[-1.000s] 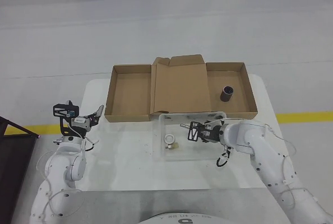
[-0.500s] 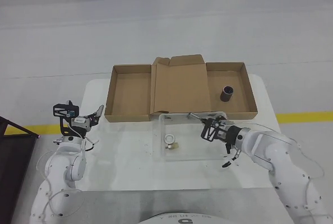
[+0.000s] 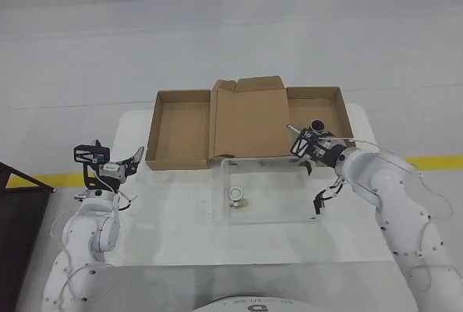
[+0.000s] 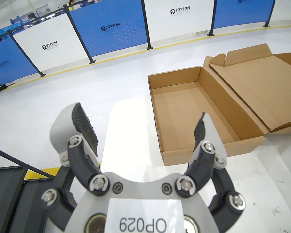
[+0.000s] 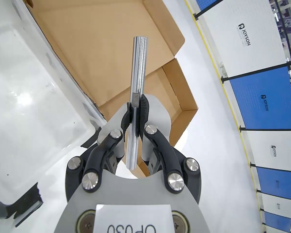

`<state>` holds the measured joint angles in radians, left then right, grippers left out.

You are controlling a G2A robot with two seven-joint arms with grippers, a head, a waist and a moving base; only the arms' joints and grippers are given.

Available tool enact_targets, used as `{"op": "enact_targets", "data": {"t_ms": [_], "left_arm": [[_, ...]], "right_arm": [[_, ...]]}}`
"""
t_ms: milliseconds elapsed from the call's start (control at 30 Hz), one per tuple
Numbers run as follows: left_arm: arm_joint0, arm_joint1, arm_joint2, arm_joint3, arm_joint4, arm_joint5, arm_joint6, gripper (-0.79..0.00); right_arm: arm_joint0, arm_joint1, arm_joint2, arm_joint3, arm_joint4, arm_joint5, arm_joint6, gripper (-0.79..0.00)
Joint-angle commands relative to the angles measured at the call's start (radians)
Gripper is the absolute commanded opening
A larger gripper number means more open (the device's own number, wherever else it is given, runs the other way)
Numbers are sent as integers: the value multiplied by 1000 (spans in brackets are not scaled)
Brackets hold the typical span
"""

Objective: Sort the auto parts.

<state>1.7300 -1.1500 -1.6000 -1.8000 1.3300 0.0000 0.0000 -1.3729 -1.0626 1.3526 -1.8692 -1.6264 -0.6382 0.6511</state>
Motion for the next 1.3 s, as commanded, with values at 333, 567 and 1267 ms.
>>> {"op": "enact_targets", "data": {"t_ms": [333, 567, 1267], "left_arm": [[0, 0, 0, 0, 0, 0, 0, 0], [0, 0, 0, 0, 0, 0, 0, 0], [0, 0, 0, 0, 0, 0, 0, 0]], "right_arm": [[196, -43, -180, 202, -3, 109, 271, -785], [228, -59, -218, 246, 16, 170, 368, -610], [-50, -34, -80, -118, -88, 297, 79, -422]]}}
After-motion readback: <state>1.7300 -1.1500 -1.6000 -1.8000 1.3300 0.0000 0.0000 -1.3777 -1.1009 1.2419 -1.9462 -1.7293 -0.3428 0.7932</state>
